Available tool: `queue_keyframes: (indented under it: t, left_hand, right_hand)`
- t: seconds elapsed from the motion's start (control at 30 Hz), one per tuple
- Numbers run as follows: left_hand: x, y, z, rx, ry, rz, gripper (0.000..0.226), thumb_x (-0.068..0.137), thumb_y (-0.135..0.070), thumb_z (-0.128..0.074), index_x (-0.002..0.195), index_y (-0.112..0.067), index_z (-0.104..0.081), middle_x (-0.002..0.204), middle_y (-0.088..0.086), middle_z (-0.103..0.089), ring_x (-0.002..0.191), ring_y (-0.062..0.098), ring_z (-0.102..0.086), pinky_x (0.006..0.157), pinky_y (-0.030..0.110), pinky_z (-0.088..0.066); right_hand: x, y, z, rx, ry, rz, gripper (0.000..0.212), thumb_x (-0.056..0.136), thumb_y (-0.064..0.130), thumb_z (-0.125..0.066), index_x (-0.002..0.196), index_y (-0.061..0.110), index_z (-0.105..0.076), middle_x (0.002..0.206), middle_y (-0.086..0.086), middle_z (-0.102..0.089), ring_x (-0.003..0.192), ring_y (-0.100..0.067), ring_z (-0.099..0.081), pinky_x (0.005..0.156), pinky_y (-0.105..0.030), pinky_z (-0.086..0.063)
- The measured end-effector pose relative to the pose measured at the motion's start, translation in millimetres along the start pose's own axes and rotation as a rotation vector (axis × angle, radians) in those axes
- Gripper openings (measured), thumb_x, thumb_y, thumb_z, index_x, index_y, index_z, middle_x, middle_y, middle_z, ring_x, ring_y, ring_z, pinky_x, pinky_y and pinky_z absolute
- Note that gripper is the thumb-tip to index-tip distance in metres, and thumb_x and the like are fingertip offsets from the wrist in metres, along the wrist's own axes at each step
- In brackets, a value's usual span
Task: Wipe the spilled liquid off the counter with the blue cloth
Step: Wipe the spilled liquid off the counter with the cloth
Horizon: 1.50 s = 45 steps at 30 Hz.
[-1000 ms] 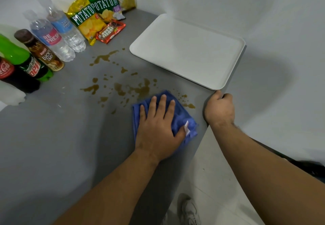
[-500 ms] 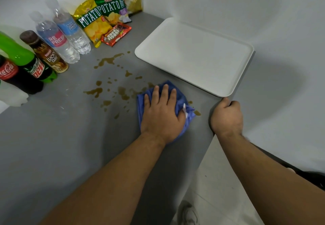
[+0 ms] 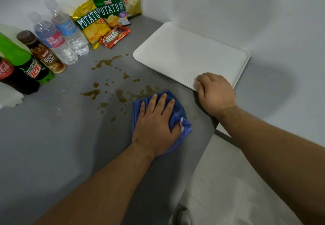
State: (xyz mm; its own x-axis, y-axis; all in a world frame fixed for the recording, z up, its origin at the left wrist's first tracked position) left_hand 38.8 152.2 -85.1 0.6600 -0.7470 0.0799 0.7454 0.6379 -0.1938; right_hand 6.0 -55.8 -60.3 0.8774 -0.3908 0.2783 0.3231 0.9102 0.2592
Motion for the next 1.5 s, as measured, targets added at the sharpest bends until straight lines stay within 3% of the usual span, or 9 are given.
queue_keyframes:
  t: [0.13,0.47,0.7,0.8,1.07,1.13,1.23,1.37,1.5]
  left_hand:
    - [28,-8,-4,0.038,0.010,0.005,0.077,0.097,-0.068,-0.025,0.158,-0.023,-0.038,0.170,0.006,-0.030,0.158,0.031,-0.022,0.126,0.060,-0.018]
    - [-1,-24,-8,0.000,0.033,-0.142,0.069,0.098,-0.067,-0.032,0.158,-0.032,-0.038,0.172,-0.003,-0.026,0.161,0.024,-0.015,0.127,0.058,-0.015]
    - [34,-18,-6,0.028,0.036,0.022,0.076,0.095,-0.073,-0.024,0.158,-0.034,-0.036,0.172,0.001,-0.024,0.160,0.030,-0.016,0.125,0.066,-0.015]
    - [42,-36,-11,0.051,0.033,-0.010,0.075,0.094,-0.071,-0.026,0.157,-0.033,-0.039,0.170,0.003,-0.028,0.158,0.033,-0.020,0.122,0.068,-0.016]
    - [-9,-45,-11,-0.067,-0.004,-0.217,0.058,0.099,-0.057,-0.042,0.154,-0.037,-0.044,0.169,-0.006,-0.032,0.159,0.022,-0.020,0.127,0.058,-0.017]
    - [-15,-32,-8,-0.071,-0.028,-0.186,0.058,0.098,-0.055,-0.043,0.153,-0.036,-0.046,0.168,-0.007,-0.034,0.160,0.021,-0.020,0.127,0.056,-0.019]
    - [-2,-22,-6,-0.011,-0.006,-0.080,0.068,0.097,-0.065,-0.033,0.156,-0.032,-0.042,0.170,-0.004,-0.029,0.160,0.024,-0.016,0.126,0.059,-0.016]
    - [28,-41,-14,0.006,0.078,0.040,0.085,0.091,-0.081,-0.024,0.161,-0.033,-0.030,0.174,0.001,-0.018,0.160,0.031,-0.010,0.124,0.067,-0.010]
    - [22,-72,-20,0.023,0.075,-0.043,0.073,0.097,-0.073,-0.028,0.159,-0.035,-0.032,0.173,0.000,-0.020,0.161,0.030,-0.011,0.124,0.068,-0.011]
  right_hand:
    - [-4,-2,-1,-0.004,-0.096,-0.020,0.024,0.102,0.021,-0.051,0.108,0.010,-0.071,0.113,-0.008,-0.070,0.101,-0.034,-0.062,0.080,-0.041,-0.051]
    - [-5,-2,3,0.023,-0.107,-0.033,0.023,0.100,0.017,-0.058,0.115,0.012,-0.074,0.121,-0.006,-0.072,0.110,-0.033,-0.063,0.086,-0.039,-0.050]
    - [-6,-8,3,-0.045,-0.129,-0.071,0.024,0.096,0.023,-0.054,0.109,0.017,-0.074,0.113,-0.002,-0.071,0.104,-0.033,-0.060,0.085,-0.043,-0.049]
    - [-6,-9,1,-0.034,-0.139,-0.100,0.025,0.094,0.022,-0.054,0.108,0.015,-0.074,0.114,-0.003,-0.070,0.105,-0.033,-0.059,0.083,-0.043,-0.049]
    - [-10,-25,14,0.276,-0.196,-0.182,0.025,0.099,0.019,-0.050,0.110,0.012,-0.072,0.118,-0.004,-0.069,0.111,-0.029,-0.060,0.089,-0.032,-0.043]
    - [-6,-34,16,0.211,-0.150,-0.140,0.031,0.097,0.025,-0.048,0.111,0.012,-0.072,0.120,-0.006,-0.069,0.113,-0.032,-0.060,0.101,-0.039,-0.044]
    - [-2,-49,10,0.058,-0.038,-0.136,0.038,0.100,0.040,-0.045,0.119,0.019,-0.071,0.130,-0.002,-0.066,0.124,-0.030,-0.056,0.119,-0.056,-0.027]
    - [-1,-47,1,0.060,-0.032,-0.170,0.036,0.101,0.041,-0.045,0.121,0.020,-0.068,0.130,-0.003,-0.064,0.125,-0.031,-0.055,0.122,-0.056,-0.022]
    - [-1,-46,5,0.069,-0.053,-0.154,0.040,0.101,0.040,-0.039,0.118,0.019,-0.068,0.125,-0.003,-0.066,0.119,-0.031,-0.057,0.119,-0.056,-0.027]
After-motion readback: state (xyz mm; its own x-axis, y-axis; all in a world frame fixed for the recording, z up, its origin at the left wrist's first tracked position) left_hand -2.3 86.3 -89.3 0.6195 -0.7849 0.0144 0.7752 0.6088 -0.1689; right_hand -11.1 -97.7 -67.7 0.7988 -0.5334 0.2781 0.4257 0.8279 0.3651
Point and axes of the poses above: each hand's wrist, its own x-axis towards the middle knuckle, its own z-axis out of the back of the hand, y = z × x, the point moved 7 cm from there along x, towards the middle knuckle
